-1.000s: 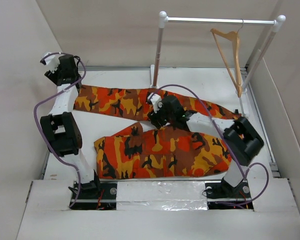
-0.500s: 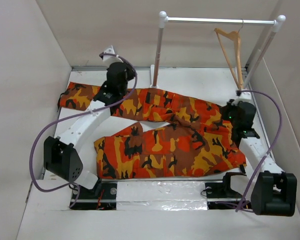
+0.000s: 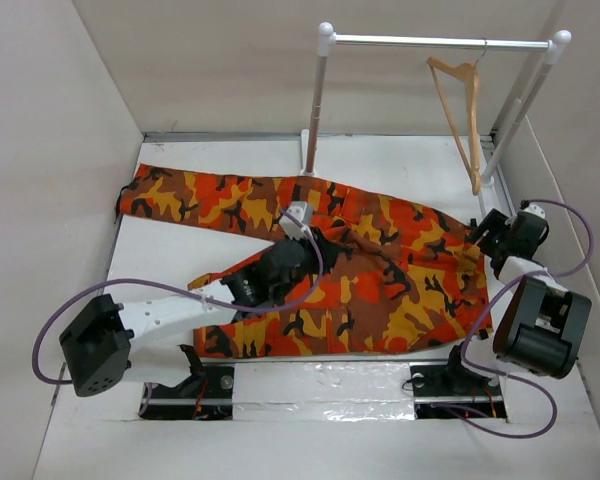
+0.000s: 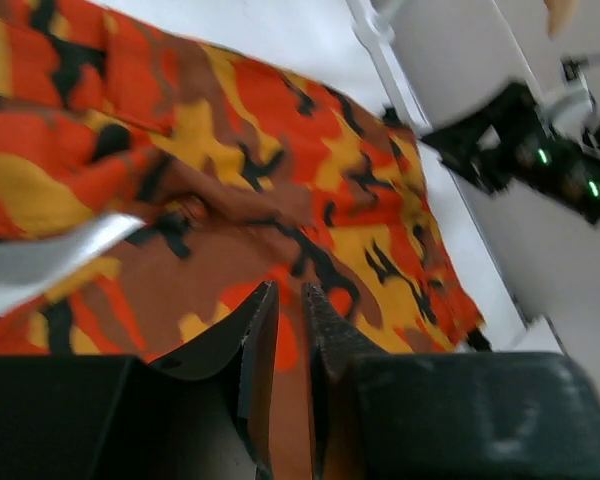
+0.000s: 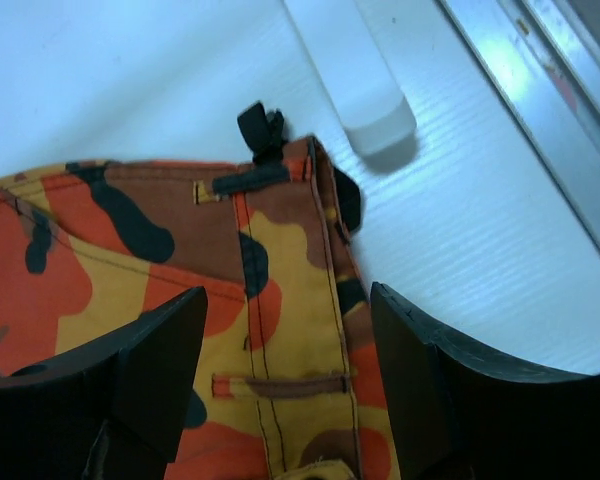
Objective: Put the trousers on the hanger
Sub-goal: Flatten out the trousers at the center of the board.
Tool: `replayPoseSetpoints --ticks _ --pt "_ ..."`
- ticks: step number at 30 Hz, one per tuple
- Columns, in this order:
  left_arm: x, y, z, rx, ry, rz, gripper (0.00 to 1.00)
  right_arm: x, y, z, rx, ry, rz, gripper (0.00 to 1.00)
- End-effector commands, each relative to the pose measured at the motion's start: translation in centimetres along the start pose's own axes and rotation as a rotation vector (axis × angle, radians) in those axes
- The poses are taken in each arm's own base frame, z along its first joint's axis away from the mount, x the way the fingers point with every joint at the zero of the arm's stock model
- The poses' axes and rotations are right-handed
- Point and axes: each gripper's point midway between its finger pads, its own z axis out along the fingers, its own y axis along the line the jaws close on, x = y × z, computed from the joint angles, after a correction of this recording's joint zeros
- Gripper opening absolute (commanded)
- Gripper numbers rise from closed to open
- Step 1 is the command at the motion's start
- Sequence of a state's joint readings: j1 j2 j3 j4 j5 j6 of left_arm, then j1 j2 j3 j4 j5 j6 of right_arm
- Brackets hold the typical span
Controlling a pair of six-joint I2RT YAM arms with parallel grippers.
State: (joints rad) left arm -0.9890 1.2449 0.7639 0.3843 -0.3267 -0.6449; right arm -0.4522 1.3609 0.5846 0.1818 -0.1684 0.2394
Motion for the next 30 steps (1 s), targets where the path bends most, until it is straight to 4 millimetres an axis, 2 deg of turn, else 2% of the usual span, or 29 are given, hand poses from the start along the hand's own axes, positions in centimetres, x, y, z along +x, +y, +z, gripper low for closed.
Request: replayPoseSetpoints --ticks 1,2,3,8,9,10,15,17,23,30 --pt "-0.7 -2.6 -1.6 0.105 -0.084 0.035 0.15 -3.1 0.4 1.0 -0.009 -0.048 -0.013 0.72" --pt "0.2 -2.3 -2.0 0.116 -0.069 0.045 0.16 -2.1 -0.4 1.7 0.004 -0.018 0.003 0.71" --pt "0.7 -2.4 -2.4 0.13 -0.061 0.052 0.16 -2.1 -0.8 2.0 0.006 -0.02 0.018 0.71" --pt "0.0 -2.2 -4.1 0.191 -0.107 0.097 0.17 -1.4 -0.8 3.3 -0.03 0.052 0.013 0.68" --pt "0.3 -1.8 -4.3 0.191 -0.108 0.111 0.18 -2.0 -0.8 3.8 -0.026 0.064 0.009 0.67" --pt "0.1 -1.7 -4.5 0.192 -0.118 0.119 0.18 -1.5 -1.0 3.8 -0.016 0.092 0.014 0.67" --pt "-0.7 -1.2 -6.0 0.204 -0.144 0.144 0.18 -1.8 -0.9 4.7 -0.024 0.151 -0.011 0.66" --pt "-1.3 -1.0 -6.7 0.206 -0.161 0.141 0.19 -1.3 -1.2 5.2 -0.035 0.226 -0.032 0.65" --pt "-1.7 -0.5 -7.3 0.194 -0.178 0.127 0.19 -0.7 -1.8 5.5 -0.089 0.296 0.003 0.64" --pt "-1.9 -0.1 -7.3 0.169 -0.182 0.122 0.19 0.0 -2.6 5.6 -0.09 0.412 -0.079 0.62"
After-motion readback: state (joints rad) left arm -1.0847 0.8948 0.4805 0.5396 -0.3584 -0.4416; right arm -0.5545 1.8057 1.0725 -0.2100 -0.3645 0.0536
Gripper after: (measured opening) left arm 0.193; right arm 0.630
